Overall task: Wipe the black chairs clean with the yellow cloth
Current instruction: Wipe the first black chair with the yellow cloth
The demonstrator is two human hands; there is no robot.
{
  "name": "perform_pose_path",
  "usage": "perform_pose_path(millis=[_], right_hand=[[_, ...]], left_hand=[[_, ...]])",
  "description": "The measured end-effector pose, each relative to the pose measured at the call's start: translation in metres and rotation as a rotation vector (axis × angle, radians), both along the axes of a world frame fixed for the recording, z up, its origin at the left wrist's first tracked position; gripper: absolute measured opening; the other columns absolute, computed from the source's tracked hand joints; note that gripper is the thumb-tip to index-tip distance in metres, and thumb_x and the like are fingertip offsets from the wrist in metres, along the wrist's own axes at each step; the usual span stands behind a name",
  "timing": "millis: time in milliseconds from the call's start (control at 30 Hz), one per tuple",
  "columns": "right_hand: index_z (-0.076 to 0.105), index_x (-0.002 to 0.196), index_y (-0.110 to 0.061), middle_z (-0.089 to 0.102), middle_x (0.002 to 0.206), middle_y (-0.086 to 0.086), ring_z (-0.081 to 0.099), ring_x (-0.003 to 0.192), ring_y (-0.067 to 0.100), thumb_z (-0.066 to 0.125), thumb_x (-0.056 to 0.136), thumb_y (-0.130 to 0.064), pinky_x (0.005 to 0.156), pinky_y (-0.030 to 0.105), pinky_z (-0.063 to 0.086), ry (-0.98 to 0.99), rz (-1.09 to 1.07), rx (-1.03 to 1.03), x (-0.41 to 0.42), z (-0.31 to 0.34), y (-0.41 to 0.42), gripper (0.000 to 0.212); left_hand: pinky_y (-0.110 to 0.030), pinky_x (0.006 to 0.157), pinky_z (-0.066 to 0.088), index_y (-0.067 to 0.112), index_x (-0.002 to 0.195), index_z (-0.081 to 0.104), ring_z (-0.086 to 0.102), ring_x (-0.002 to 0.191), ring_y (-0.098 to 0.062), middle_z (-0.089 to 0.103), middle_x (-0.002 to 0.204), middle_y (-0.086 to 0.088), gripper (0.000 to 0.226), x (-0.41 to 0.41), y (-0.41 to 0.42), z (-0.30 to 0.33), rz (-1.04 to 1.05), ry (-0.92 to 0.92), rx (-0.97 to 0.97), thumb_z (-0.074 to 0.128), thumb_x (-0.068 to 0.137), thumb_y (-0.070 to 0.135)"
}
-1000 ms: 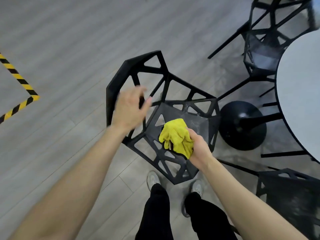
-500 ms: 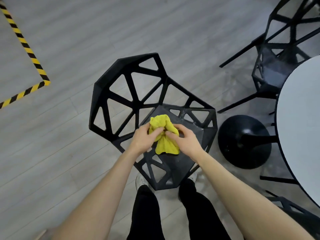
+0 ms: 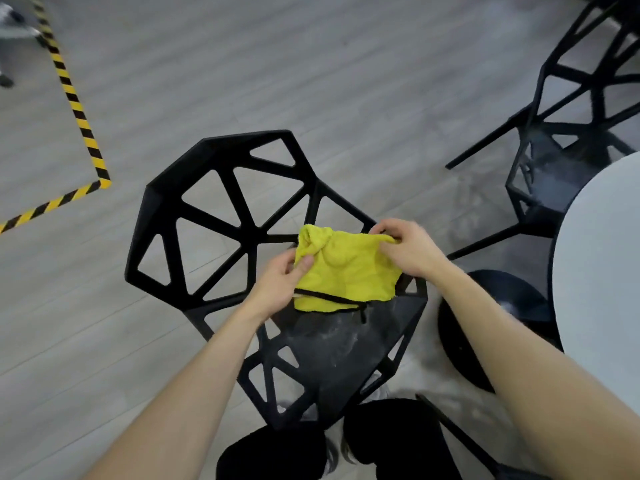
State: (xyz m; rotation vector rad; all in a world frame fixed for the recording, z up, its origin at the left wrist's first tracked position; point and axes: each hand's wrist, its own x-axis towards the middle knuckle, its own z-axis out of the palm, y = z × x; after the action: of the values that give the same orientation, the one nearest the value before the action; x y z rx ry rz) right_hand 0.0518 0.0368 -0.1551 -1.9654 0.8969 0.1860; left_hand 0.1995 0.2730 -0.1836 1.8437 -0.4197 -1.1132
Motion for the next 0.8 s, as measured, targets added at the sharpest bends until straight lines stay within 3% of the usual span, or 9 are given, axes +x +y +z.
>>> perform_pose_path(millis=[100,167,233,300,367,433,533,667,800], right_hand=[[0.076,0.116,-0.029,0.077,0.115,0.0,0.068,0.108,0.024,0.063,0.094,-0.012,0.089,0.033,0.053,-0.149,-0.08,-0.273,0.047,-0.018,-0.051,0.031],[0.063,0.144,-0.021,0.063,0.146,0.009,0.056,0.135,0.03,0.064,0.102,-0.027,0.109,0.039,0.044,-0.127,-0.066,-0.341,0.088,-0.053,-0.072,0.043],[0.048,0.154,-0.013,0.051,0.156,0.017,0.048,0.144,0.035,0.051,0.108,-0.052,0.112,0.044,0.039,0.091,0.084,-0.262,0.118,-0.113,-0.066,0.061],[0.057,0.136,-0.014,0.063,0.136,0.02,0.059,0.129,0.041,0.034,0.104,-0.073,0.096,0.046,0.045,0.196,0.133,-0.264,0.128,-0.162,-0.054,0.071],[0.062,0.103,-0.018,0.068,0.109,0.015,0.065,0.107,0.04,0.029,0.1,-0.08,0.086,0.045,0.048,0.073,0.086,-0.386,0.129,-0.189,-0.053,0.071],[0.058,0.089,-0.018,0.064,0.095,0.011,0.064,0.096,0.038,0.032,0.101,-0.078,0.081,0.044,0.05,-0.032,0.113,-0.493,0.134,-0.199,-0.063,0.067],[0.065,0.102,-0.016,0.071,0.095,0.013,0.066,0.096,0.039,0.039,0.102,-0.074,0.078,0.046,0.053,-0.126,0.109,-0.557,0.146,-0.202,-0.07,0.064],[0.069,0.111,-0.018,0.071,0.098,0.008,0.065,0.101,0.035,0.051,0.104,-0.063,0.073,0.037,0.041,-0.228,0.054,-0.529,0.15,-0.203,-0.069,0.049],[0.071,0.119,-0.023,0.072,0.111,0.005,0.064,0.108,0.031,0.056,0.104,-0.056,0.088,0.042,0.051,-0.278,0.081,-0.476,0.143,-0.203,-0.064,0.039]], left_hand=[[-0.032,0.106,0.057,0.022,0.141,0.062,0.071,0.123,-0.015,0.075,0.132,0.002,0.032,0.02,-0.037,-0.035,0.042,-0.067,-0.054,0.06,0.111,0.033],[-0.043,0.112,0.053,0.021,0.148,0.055,0.062,0.135,-0.021,0.065,0.145,-0.001,0.04,0.044,-0.057,-0.07,0.062,-0.348,0.02,0.059,0.111,0.035],[-0.051,0.119,0.043,0.014,0.157,0.045,0.05,0.144,-0.031,0.053,0.154,-0.011,0.053,0.07,-0.063,-0.11,0.048,-0.683,0.21,0.054,0.111,0.039],[-0.054,0.121,0.034,0.001,0.159,0.038,0.044,0.144,-0.042,0.05,0.153,-0.025,0.064,0.093,-0.064,-0.15,-0.007,-0.852,0.378,0.046,0.112,0.043],[-0.056,0.116,0.032,-0.005,0.153,0.04,0.046,0.134,-0.047,0.053,0.142,-0.028,0.067,0.104,-0.071,-0.184,-0.023,-0.948,0.45,0.039,0.112,0.049],[-0.058,0.106,0.034,-0.003,0.139,0.049,0.048,0.12,-0.047,0.055,0.129,-0.026,0.065,0.111,-0.084,-0.207,0.072,-1.053,0.44,0.033,0.109,0.051],[-0.057,0.1,0.036,0.003,0.123,0.053,0.048,0.111,-0.042,0.054,0.119,-0.02,0.054,0.129,-0.1,-0.216,0.144,-1.18,0.379,0.035,0.106,0.051],[-0.052,0.103,0.035,0.01,0.114,0.054,0.049,0.112,-0.037,0.056,0.115,-0.013,0.05,0.16,-0.115,-0.211,0.17,-1.266,0.282,0.037,0.11,0.057],[-0.051,0.096,0.042,0.014,0.118,0.058,0.061,0.11,-0.04,0.068,0.113,-0.012,0.057,0.178,-0.128,-0.208,0.158,-1.373,0.282,0.036,0.108,0.065]])
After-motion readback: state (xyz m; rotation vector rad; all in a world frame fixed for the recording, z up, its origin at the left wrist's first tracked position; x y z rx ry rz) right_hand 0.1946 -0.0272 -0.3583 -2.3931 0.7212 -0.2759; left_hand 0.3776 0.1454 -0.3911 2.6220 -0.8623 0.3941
